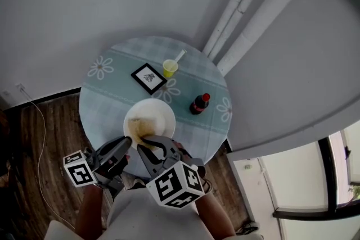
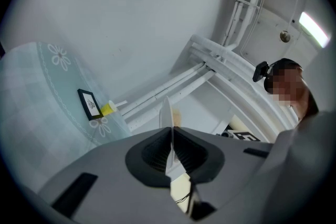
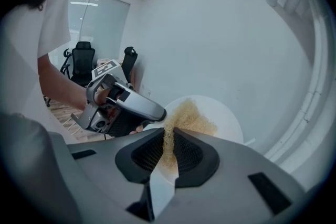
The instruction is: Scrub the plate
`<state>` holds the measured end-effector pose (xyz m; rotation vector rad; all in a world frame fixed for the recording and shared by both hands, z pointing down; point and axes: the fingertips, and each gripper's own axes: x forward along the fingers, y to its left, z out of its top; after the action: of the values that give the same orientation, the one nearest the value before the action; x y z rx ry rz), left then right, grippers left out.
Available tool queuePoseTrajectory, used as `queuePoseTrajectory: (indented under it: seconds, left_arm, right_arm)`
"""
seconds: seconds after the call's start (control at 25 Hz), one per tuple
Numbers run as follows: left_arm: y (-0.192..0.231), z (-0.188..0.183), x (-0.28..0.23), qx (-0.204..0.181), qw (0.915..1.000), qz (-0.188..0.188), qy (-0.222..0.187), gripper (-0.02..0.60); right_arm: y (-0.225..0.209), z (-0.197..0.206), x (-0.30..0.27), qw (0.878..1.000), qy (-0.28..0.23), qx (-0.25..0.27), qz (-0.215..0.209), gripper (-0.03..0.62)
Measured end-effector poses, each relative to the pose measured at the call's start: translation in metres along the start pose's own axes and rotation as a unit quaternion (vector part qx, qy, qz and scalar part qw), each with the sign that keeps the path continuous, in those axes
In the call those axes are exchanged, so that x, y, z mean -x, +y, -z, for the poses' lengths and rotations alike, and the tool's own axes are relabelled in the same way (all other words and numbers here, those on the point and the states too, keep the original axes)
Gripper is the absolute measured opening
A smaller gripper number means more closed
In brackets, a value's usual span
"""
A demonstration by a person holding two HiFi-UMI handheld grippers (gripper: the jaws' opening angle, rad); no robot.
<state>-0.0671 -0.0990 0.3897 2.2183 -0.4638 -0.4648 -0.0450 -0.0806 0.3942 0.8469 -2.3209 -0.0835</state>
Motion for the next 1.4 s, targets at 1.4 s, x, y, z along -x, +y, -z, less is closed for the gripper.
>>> queuePoseTrajectory:
  seconds: [1.4]
  left_arm:
    - [0.02, -0.017, -0.023, -0.008, 0.9998, 0.008, -0.015, 0.021]
  right_arm:
    - [-0.04, 0.045, 0.002, 0.997, 0.023, -0.071, 0.007, 0.061]
